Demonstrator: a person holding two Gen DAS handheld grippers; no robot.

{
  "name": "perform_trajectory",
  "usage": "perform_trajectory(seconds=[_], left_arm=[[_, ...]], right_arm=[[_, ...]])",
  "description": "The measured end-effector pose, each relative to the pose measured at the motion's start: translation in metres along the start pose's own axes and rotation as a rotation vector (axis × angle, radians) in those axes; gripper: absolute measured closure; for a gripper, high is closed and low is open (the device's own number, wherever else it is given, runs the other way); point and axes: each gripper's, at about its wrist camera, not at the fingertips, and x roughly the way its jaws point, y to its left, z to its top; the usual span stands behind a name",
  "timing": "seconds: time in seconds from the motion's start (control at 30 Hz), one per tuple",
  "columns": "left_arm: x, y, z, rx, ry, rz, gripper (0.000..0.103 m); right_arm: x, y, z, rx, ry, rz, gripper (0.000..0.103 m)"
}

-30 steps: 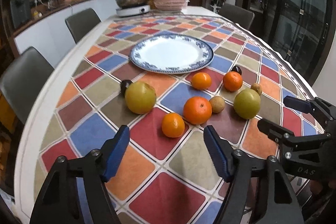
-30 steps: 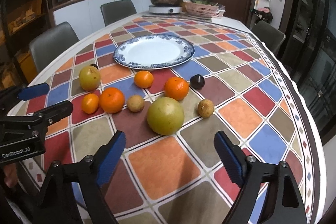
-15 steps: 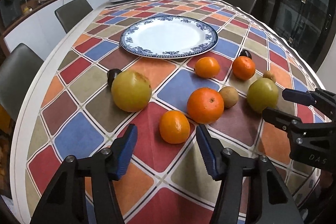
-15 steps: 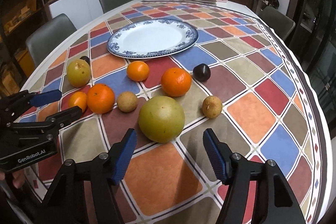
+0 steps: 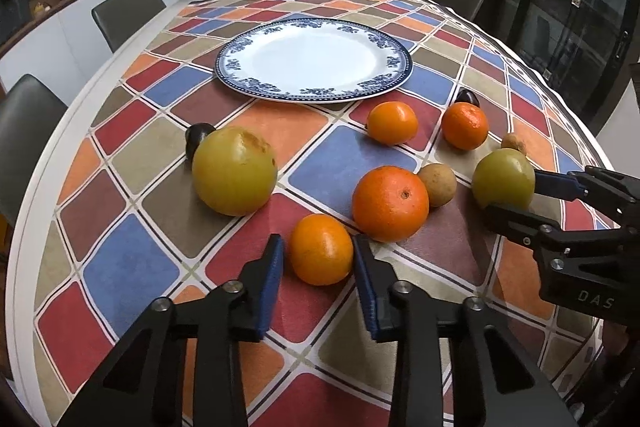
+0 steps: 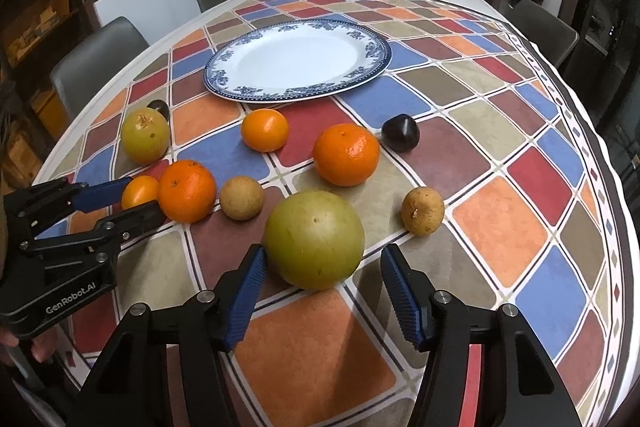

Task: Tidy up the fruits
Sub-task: 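Close the left tool on the tangerine while the right tool grasps the green round fruit, then carry both fruits onto the white plate and open both tools to release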

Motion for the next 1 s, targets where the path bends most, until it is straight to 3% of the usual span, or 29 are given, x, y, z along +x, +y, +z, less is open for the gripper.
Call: perform_trajectory(seconds=[0.13,0.7,1.0], left_arm=[[-0.001,0.001,-0.002,-0.004,-0.005,-0.007,0.072],[-0.022,-0.006,0.0,0.019,-0.064,0.013,0.072],[-0.038,-0.006,0.021,0.049,-0.123,0.016,0.072]], right_arm=[[0.001,0.003,0.0,-0.012,0.004,0.018,0.052],[-0.004,-0.003,-0.003,0.022,-0.05,0.058,0.053],[-0.026,-0.002,0.012,0.008,-0.127,0.088,0.053]])
